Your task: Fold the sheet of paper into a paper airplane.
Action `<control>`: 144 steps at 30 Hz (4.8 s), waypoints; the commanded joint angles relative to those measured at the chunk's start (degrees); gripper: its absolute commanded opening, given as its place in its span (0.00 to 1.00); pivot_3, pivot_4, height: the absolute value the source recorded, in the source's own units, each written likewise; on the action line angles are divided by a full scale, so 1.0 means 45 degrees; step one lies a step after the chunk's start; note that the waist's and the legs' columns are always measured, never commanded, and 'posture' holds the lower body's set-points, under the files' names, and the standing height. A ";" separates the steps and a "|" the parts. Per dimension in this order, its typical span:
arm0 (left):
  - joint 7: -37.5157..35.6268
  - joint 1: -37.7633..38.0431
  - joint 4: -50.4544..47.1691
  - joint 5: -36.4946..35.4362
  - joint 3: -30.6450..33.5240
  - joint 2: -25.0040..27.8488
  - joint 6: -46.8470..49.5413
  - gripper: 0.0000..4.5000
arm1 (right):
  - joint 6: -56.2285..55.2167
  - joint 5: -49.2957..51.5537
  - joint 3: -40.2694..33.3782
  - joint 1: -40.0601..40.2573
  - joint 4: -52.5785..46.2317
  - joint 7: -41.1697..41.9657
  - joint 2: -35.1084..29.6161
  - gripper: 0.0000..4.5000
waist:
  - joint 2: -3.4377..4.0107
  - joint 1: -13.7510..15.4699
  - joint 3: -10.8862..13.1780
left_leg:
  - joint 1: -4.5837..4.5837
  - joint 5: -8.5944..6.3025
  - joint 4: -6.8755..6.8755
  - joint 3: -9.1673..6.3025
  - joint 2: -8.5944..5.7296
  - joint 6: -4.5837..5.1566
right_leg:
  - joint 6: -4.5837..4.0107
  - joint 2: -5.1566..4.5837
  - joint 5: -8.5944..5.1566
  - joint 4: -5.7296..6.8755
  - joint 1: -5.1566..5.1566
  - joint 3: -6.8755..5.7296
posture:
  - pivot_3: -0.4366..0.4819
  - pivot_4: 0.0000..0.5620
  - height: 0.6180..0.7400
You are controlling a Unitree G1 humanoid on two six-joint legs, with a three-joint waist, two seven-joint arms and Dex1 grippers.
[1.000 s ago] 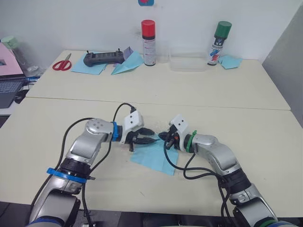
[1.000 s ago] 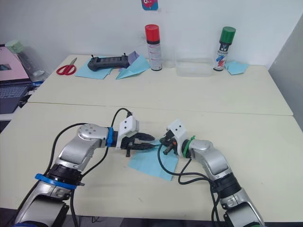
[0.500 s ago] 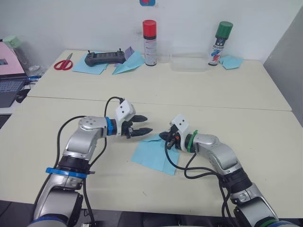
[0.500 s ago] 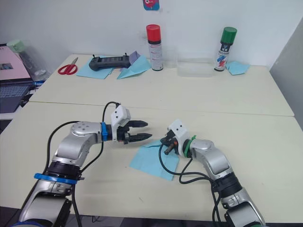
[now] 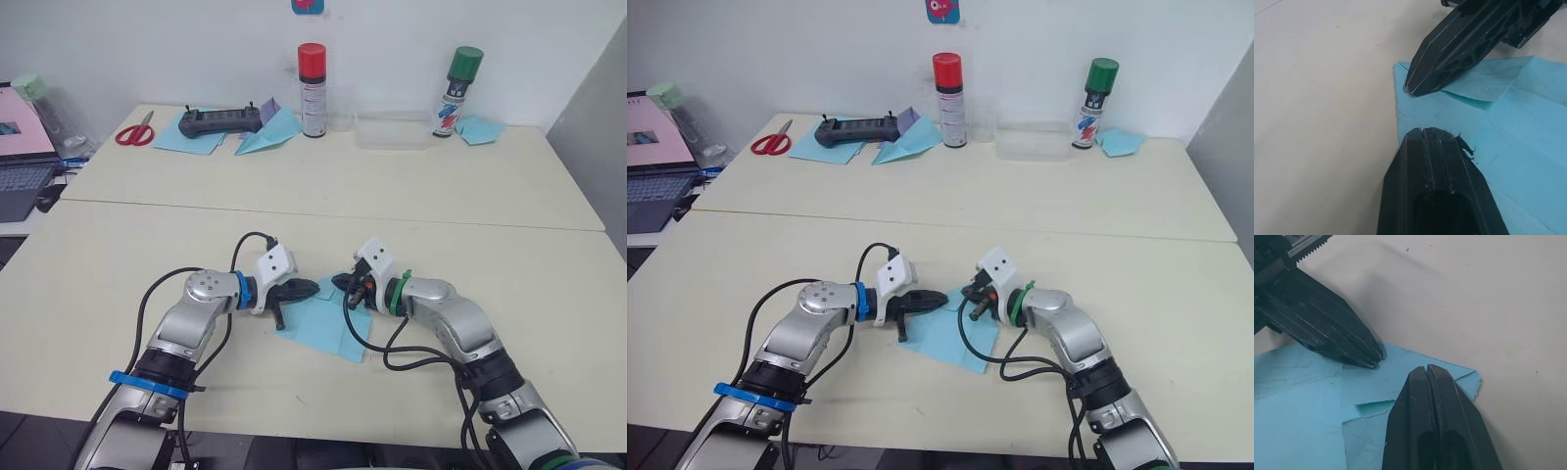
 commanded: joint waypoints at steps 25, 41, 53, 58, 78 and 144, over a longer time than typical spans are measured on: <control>0.0393 -0.0521 0.0818 0.0359 -0.0492 -0.0525 0.0769 0.01 | -0.1268 -0.1650 -0.1555 0.0111 0.1215 -0.2923 -0.0045 0.00 | 0.0008 0.0109 -0.0005 | 0.0065 0.0007 0.0005 0.0001 -0.0012 0.0008 | 0.0008 -0.0010 -0.0003 -0.0029 0.0081 0.0003 | 0.48 0.27 1.00; 0.0440 -0.0754 0.0940 0.0373 -0.0535 -0.0659 0.0807 0.01 | -0.0473 -0.0855 0.0020 0.0292 0.0001 -0.1208 0.0679 0.00 | 0.0018 0.0102 -0.0003 | 0.0069 0.0008 0.0002 0.0004 -0.0010 0.0009 | 0.0013 -0.0008 -0.0001 -0.0041 0.0087 0.0008 | 0.48 0.27 1.00; 0.0117 0.0277 -0.0271 0.0161 -0.0030 0.0784 0.1660 0.01 | -0.0312 -0.1459 0.0113 0.0054 0.0540 -0.1353 0.0231 0.00 | 0.0022 -0.0031 -0.0007 | 0.0079 0.0007 -0.0021 0.0007 -0.0001 0.0009 | 0.0010 -0.0005 -0.0004 -0.0053 0.0088 0.0009 | 0.48 0.27 1.00; 0.0126 0.1426 -0.0850 0.0007 0.0472 0.1596 0.1042 0.01 | -0.0263 -0.1371 0.0121 0.0063 0.0468 -0.1288 0.0244 0.00 | 0.0029 -0.0114 -0.0015 | 0.0119 0.0006 -0.0049 0.0016 0.0007 0.0009 | -0.0009 -0.0006 -0.0015 -0.0056 0.0107 0.0015 | 0.48 0.27 1.00; -0.0038 -0.0085 0.0211 0.0377 -0.0764 0.0265 0.0080 0.01 | -0.0525 -0.0915 -0.0391 0.0272 -0.0503 -0.0784 0.0126 0.00 | 0.0021 -0.0079 0.0003 | 0.0128 0.0002 -0.0087 0.0020 0.0010 0.0009 | -0.0016 -0.0003 -0.0020 -0.0124 0.0135 0.0009 | 0.48 0.27 1.00; 0.0573 -0.0388 0.1189 0.0735 -0.0750 -0.0345 -0.0545 0.00 | 0.6788 2.0042 -0.3590 0.0320 -0.1045 -1.3261 -0.1425 0.00 | 0.0041 -0.0050 0.0008 | -0.0024 0.0005 -0.0070 0.0016 0.0001 0.0019 | -0.0006 -0.0009 -0.0014 -0.0139 0.0010 0.0016 | 0.48 0.27 1.00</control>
